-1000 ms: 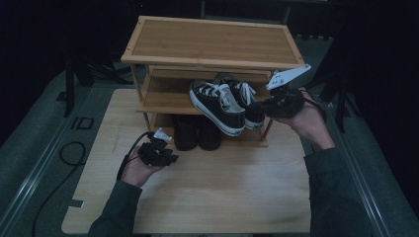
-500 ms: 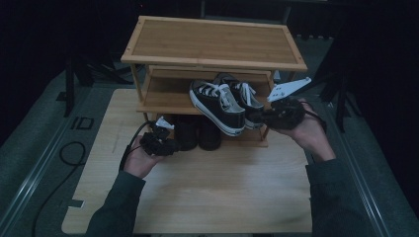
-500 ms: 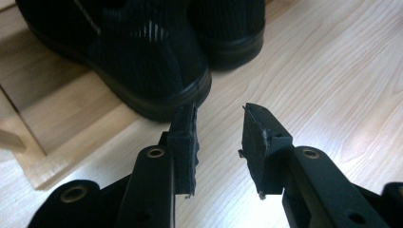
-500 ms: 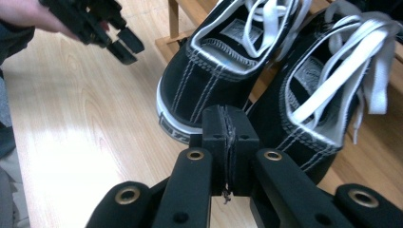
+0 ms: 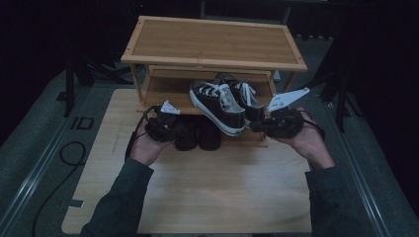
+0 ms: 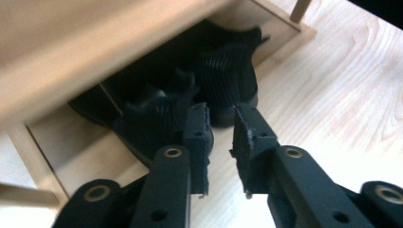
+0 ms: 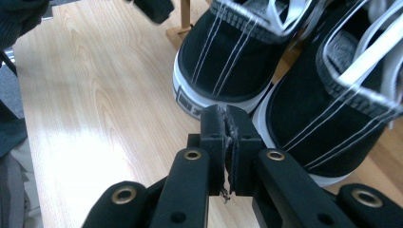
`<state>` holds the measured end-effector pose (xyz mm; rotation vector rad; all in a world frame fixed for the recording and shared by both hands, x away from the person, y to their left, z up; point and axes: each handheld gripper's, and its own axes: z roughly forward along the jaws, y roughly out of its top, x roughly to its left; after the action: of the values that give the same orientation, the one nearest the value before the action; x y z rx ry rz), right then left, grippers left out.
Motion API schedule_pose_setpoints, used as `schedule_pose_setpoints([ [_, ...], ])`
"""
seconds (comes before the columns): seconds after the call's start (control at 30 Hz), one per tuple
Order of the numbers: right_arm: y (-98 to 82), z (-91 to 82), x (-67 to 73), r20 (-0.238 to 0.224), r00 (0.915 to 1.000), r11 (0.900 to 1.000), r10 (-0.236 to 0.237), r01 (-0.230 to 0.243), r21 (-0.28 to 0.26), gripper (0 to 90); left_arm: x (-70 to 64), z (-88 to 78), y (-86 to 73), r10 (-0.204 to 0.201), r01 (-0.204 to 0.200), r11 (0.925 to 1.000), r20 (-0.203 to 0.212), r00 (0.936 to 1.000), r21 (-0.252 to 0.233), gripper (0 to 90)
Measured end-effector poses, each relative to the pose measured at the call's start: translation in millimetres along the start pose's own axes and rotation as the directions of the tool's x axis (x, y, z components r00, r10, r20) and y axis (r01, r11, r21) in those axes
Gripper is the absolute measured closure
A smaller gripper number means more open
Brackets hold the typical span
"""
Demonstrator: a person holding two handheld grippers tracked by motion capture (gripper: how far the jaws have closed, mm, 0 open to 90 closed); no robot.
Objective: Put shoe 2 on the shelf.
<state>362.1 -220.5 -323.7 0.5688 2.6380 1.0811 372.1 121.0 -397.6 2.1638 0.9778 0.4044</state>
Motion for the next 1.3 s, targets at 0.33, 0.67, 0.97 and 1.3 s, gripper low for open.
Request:
schedule_pose_setpoints([
  [0.33,-11.6,10.2,3.9,-0.023,0.9997,1.0,0.012,-0.012,0.021,86.6,-1.5,0.8,31.2,0.046,-0.046,0.9989,-0.069,0.9965,-0.001,90.0],
  [0.67,-23.0,23.6,9.6,-0.05,0.9987,1.0,0.008,-0.007,0.028,87.7,1.4,11.3,59.2,0.079,-0.081,0.9966,-0.139,0.9872,-0.011,90.0],
  [0.97,-30.6,25.7,7.7,-0.044,0.9989,0.999,0.018,-0.017,0.039,87.8,-1.4,21.4,68.7,0.096,-0.095,0.9954,-0.175,0.9799,0.014,90.0],
  [1.3,-30.5,32.0,8.8,-0.044,0.9989,0.999,0.017,-0.015,0.043,87.6,1.6,26.0,73.1,0.099,-0.093,0.995,-0.228,0.9687,0.035,90.0],
])
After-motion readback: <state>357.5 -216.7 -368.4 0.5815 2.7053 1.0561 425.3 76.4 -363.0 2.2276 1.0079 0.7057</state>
